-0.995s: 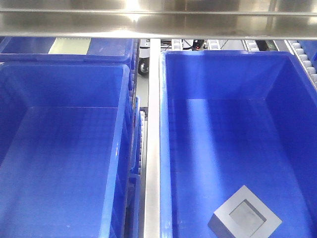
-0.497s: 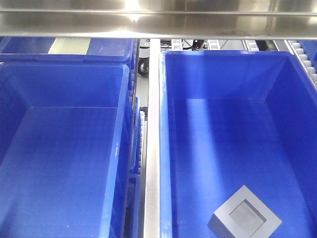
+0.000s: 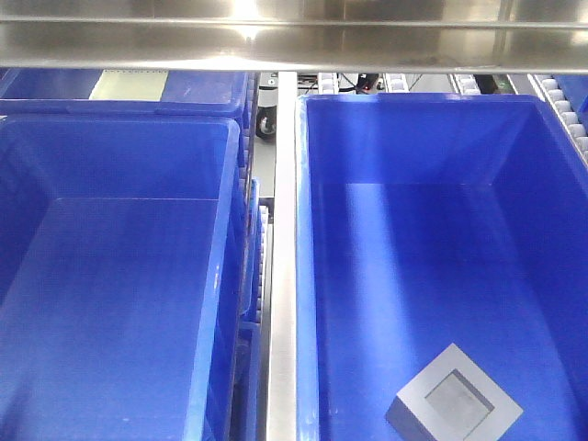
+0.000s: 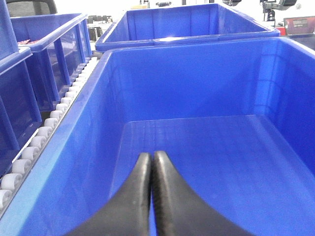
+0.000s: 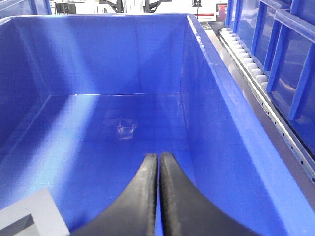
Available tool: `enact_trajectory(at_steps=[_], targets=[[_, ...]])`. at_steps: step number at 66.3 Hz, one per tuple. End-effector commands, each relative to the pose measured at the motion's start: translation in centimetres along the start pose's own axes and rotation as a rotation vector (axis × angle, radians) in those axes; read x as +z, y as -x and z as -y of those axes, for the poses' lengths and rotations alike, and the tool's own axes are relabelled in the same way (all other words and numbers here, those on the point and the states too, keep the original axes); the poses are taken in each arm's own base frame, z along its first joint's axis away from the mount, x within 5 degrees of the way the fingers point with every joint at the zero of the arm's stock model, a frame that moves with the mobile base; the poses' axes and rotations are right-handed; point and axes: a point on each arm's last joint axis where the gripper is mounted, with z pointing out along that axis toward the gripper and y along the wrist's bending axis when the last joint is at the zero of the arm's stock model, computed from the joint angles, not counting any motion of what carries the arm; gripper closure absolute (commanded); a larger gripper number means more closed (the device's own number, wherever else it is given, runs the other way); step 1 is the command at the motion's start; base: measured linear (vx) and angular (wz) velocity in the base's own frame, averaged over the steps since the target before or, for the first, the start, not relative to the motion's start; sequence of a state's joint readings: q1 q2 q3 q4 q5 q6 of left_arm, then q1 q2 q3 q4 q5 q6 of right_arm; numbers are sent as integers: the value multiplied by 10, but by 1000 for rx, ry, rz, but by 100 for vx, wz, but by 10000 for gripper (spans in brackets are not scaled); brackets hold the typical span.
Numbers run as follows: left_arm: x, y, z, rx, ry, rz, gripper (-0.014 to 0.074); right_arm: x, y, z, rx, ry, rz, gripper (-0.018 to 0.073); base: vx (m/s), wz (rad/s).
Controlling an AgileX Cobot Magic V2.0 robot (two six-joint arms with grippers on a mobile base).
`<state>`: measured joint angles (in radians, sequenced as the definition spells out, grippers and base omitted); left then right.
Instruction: Sort gray base to blue bin
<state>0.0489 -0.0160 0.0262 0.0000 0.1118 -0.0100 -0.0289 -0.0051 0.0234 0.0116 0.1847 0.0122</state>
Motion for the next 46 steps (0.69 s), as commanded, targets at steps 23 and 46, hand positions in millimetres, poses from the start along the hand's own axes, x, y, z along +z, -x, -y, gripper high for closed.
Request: enact_trajectory(at_steps=[23,46], targets=[[-2,14,0,-3,-2,101,603,2,0,0,-16,-4,10,564,0,0],[-2,14,0,-3,-2,101,603,2,0,0,-16,-4,10,564,0,0]])
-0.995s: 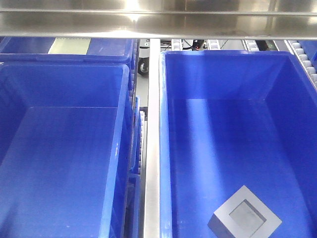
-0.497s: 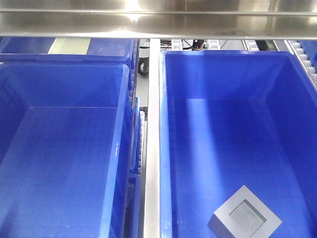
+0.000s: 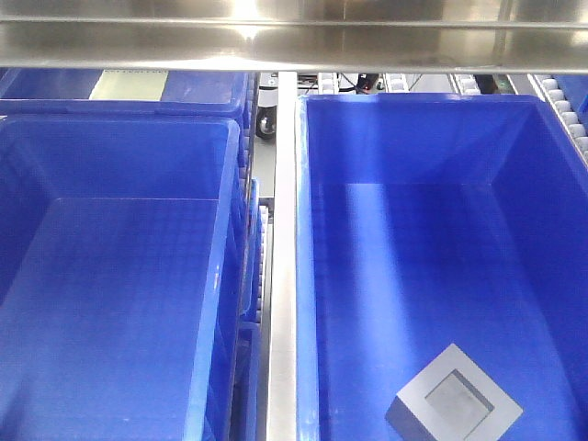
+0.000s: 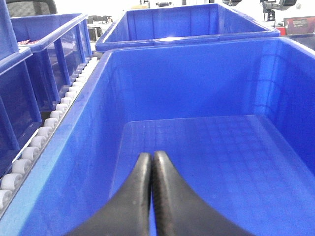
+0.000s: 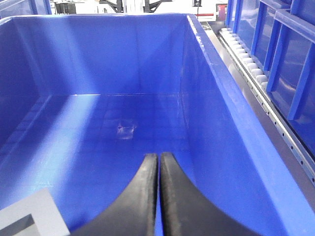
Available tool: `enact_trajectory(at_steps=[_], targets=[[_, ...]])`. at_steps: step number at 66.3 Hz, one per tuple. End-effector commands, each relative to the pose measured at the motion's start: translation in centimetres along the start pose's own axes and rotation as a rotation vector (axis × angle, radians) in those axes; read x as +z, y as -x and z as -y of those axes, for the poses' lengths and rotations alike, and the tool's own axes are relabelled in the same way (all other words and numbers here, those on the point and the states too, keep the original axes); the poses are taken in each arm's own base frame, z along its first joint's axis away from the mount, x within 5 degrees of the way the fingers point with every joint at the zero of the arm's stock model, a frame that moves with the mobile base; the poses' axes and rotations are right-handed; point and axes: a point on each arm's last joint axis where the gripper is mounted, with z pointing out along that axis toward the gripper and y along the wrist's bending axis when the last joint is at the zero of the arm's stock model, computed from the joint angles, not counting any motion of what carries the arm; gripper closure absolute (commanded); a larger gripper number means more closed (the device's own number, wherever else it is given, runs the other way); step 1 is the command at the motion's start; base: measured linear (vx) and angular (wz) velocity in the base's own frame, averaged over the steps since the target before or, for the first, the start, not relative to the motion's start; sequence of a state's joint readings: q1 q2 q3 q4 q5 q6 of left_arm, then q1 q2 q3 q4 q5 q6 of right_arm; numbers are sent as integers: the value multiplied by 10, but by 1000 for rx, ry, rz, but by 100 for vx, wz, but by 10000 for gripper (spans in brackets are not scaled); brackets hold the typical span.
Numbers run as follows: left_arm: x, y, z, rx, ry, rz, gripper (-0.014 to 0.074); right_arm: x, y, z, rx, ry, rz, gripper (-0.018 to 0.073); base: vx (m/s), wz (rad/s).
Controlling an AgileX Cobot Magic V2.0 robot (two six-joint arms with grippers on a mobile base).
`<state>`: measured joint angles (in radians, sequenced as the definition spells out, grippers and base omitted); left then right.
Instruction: Sort gray base to blue bin
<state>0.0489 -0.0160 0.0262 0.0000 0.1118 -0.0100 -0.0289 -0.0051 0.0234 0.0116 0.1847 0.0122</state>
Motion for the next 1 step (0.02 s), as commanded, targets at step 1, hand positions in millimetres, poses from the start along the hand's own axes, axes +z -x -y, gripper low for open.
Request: enact_trajectory(at_steps=[1], targets=[[-2,14,0,-3,-2,101,603,2,0,0,-16,-4,10,564,0,0]])
